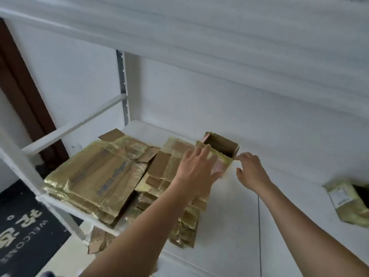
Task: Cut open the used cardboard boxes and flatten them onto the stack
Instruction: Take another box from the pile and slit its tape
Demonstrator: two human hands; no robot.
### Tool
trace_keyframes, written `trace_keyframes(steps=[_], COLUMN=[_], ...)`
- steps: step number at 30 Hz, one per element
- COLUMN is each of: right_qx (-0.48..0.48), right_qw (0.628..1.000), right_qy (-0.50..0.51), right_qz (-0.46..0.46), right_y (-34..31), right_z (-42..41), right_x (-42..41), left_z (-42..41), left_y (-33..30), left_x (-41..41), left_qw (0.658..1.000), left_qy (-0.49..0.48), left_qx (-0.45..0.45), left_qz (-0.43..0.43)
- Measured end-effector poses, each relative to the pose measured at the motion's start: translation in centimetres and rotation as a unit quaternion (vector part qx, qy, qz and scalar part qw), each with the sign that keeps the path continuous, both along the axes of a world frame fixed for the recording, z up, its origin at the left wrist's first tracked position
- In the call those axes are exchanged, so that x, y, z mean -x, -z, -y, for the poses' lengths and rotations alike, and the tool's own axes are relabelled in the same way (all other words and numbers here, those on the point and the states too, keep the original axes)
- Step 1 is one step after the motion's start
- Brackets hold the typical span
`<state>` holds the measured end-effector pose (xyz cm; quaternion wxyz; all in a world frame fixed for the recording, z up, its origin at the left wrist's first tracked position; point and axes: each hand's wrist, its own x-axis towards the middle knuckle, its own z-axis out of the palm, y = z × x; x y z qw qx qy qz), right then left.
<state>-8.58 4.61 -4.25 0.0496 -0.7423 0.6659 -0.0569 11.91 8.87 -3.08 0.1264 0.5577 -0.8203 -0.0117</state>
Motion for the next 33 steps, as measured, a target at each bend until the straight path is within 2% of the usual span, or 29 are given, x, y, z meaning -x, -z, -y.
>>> trace_keyframes(steps=[6,9,13,15,19,22,26,29,31,33], right_qx=[-0.015,0.014,0.115,0.111,0.132,0.146,0.137,0.107,0.074,0.031], right_qw=[0.996,0.991,0.993,0.994,0.982,0.985,0.972,0.939,0.875,0.792], right_qy=[-0.091,-0.127,-0.024,-0.011,0.034,0.032,0.109,0.171,0.240,0.308], right_qz=[-0.001,-0.036,0.008,0.009,0.128,0.088,0.158,0.280,0.415,0.526], right_y=[3.5,5.6,6.9,6.9,5.2,3.4,2.4,2.8,3.6,5.0], right_z=[4.4,5.9,6.1,5.3,1.3,-2.1,-7.1,-10.6,-12.1,-13.6], right_x=[1.1,0.8,-0.2,-0.1,1.3,3.0,5.8,8.1,9.7,10.9], left_z=[0.4,0.3,0.1,-0.3,-1.8,-2.7,-4.2,-5.5,-6.4,-7.3], left_y=[2.5,3.2,3.6,3.7,3.0,1.9,0.6,0.0,0.0,0.2], left_x=[2.7,3.2,2.9,2.6,3.1,3.9,5.6,7.6,9.0,10.5], left_qw=[0.998,0.996,0.993,0.991,0.992,0.995,0.997,0.997,0.997,0.998], left_qy=[-0.051,-0.069,-0.096,-0.103,-0.095,-0.071,-0.027,0.009,0.031,0.044], left_qx=[0.027,0.040,0.040,0.045,0.047,0.044,0.047,0.045,0.033,0.012], left_qz=[0.023,0.031,0.062,0.076,0.068,0.057,0.060,0.064,0.065,0.052])
